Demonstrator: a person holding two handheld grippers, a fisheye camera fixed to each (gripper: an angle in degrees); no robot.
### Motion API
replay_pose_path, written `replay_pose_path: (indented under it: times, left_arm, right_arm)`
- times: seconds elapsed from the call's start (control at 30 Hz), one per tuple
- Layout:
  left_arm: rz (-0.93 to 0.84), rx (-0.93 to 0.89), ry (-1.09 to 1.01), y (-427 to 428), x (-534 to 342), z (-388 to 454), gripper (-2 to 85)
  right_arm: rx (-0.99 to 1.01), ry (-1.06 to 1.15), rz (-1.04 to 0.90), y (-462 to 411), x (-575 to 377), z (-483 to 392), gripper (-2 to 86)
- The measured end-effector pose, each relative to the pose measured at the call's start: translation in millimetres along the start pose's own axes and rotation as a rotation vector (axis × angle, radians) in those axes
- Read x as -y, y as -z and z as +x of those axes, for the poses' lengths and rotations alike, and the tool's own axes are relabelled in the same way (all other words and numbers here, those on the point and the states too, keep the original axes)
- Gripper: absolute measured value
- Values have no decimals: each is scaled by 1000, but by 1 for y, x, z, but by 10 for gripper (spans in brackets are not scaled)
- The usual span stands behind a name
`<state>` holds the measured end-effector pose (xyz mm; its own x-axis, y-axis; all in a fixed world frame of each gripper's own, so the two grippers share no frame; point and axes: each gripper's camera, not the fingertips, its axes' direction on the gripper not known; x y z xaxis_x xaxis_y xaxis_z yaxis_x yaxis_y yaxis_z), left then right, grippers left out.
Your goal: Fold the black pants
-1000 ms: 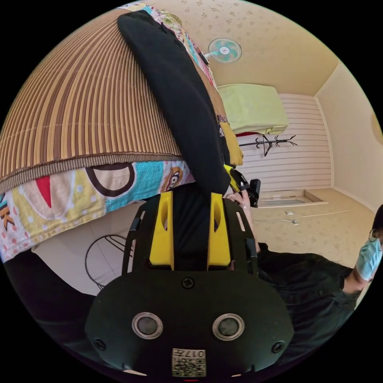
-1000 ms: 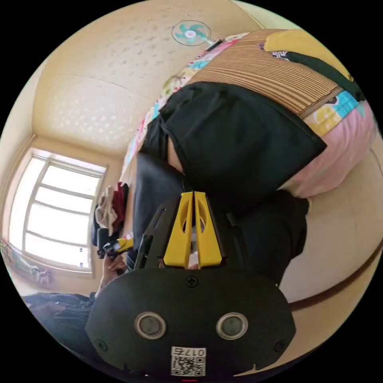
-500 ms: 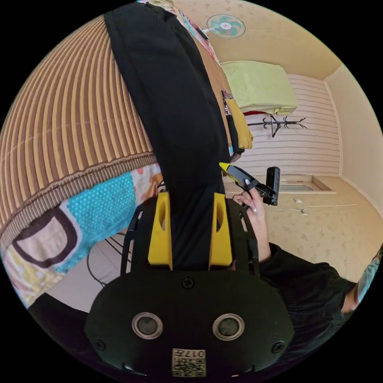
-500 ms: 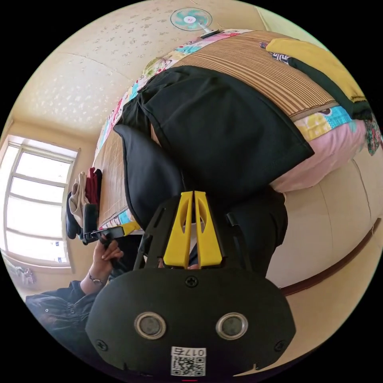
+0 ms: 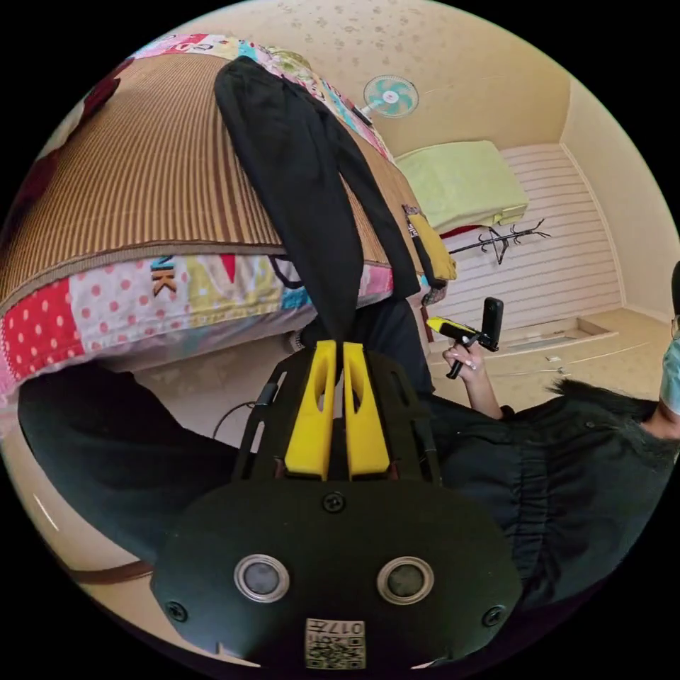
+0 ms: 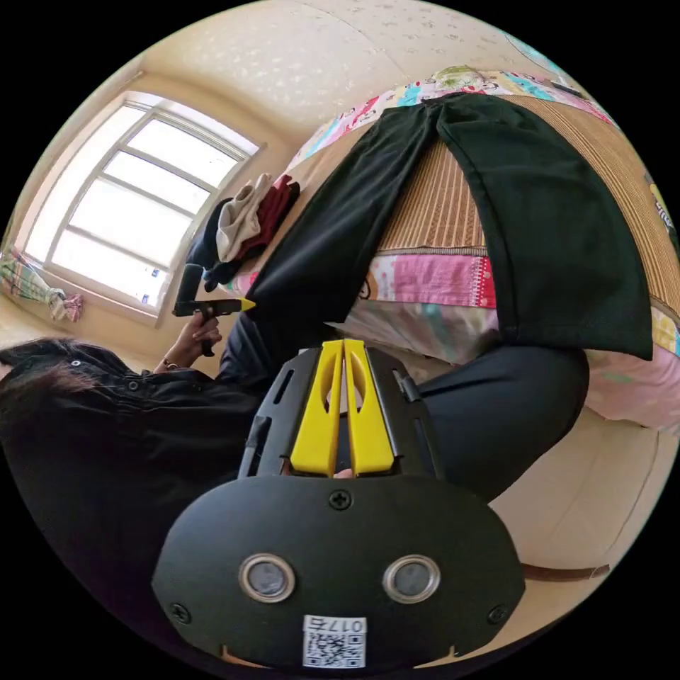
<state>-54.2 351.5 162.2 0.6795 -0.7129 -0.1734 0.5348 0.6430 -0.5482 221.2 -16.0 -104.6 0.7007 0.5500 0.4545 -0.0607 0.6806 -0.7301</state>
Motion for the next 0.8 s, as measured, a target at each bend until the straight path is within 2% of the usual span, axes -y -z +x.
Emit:
replay_pose_path:
  times: [0.07, 0.2, 0.33, 0.4, 0.5, 0.6, 0.67, 0.7, 0.8]
  left_arm:
    - [0, 66, 102, -4, -11, -19, 15]
    - [19, -26, 244, -23, -28, -44, 74]
    - [55, -8, 278, -27, -36, -43, 99]
    - [101, 34, 268, -22, -37, -35, 100]
    - [179, 88, 258, -10, -40, -25, 100]
    - [213, 57, 236, -6, -37, -18, 100]
    - [220, 37, 230, -5, -34, -15, 100]
    - [229, 33, 225, -4, -33, -11, 100]
    - [244, 32, 208, 2, -35, 0, 98]
  right_arm:
    - [-51, -76, 18, 3, 0, 12, 11]
    - [-113, -228, 188, 59, -6, 45, 33]
    - [-348, -455, 373, 128, -32, 100, 104]
    - [-389, -576, 415, 144, -46, 134, 122]
    - [-265, -697, 486, 150, -70, 191, 133]
    - [-35, -765, 507, 130, -86, 240, 110]
    - [179, -746, 594, 126, -98, 248, 45]
    - [223, -726, 636, 131, -101, 243, 42]
    - [617, -548, 899, 160, -124, 205, 30]
